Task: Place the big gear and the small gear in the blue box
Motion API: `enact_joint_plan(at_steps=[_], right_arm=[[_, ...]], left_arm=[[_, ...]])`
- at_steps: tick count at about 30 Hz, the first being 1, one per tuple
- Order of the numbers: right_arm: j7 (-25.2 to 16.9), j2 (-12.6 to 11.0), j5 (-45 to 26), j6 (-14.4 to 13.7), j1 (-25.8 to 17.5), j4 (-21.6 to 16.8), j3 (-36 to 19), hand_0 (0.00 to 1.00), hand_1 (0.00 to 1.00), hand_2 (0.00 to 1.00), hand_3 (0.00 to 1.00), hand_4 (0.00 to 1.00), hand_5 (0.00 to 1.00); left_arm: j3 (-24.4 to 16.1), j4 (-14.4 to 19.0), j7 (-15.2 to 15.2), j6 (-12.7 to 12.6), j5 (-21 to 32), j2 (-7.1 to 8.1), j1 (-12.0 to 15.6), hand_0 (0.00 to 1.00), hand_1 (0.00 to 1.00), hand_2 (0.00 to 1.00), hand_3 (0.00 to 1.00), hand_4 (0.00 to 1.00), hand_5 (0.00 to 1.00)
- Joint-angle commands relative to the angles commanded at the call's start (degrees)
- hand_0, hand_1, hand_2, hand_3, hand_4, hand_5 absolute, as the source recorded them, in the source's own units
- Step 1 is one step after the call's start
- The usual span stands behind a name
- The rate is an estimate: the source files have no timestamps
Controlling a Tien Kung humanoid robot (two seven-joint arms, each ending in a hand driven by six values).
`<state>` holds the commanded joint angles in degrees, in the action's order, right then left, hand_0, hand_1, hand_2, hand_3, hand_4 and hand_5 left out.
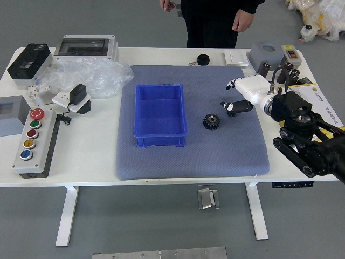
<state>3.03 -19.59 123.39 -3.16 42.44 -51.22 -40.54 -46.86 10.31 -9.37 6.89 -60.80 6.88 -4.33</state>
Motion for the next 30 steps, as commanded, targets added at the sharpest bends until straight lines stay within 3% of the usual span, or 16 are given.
enact_joint_plan(at_steps=[7,27,28,30], right_arm=[[-3.55,0.61,-1.85,-3.55,-0.81,2.30,0.52,0.725,0.664,0.791,0.783,0.692,0.703],[-7.42,1.36,-4.60,-8.56,-1.92,7.54,1.35,0.725,0.664,0.791,0.783,0.692,0.703],[-7.50,1.40,-4.68,-8.77,-1.93,7.90,1.49,0.621,0.462,0.633,0.763,0.592,0.002],[-7.65,1.52,-4.82,-9.18,-1.96,8.63,1.73,0.621,0.462,0.633,0.763,0.592,0.002]], left_arm=[[0.09,0.00,0.08,-0.01,0.12,-0.22,-0.07,0.863,0.832,0.817,0.837,0.700,0.298],[0.98,0.00,0.50,-0.05,0.89,-0.58,-0.13,0.863,0.832,0.818,0.837,0.701,0.297],[1.06,0.00,0.55,-0.05,0.96,-0.60,-0.15,0.863,0.832,0.818,0.837,0.701,0.297],[1.18,0.00,0.62,-0.06,1.06,-0.63,-0.18,0.863,0.832,0.818,0.837,0.701,0.297]])
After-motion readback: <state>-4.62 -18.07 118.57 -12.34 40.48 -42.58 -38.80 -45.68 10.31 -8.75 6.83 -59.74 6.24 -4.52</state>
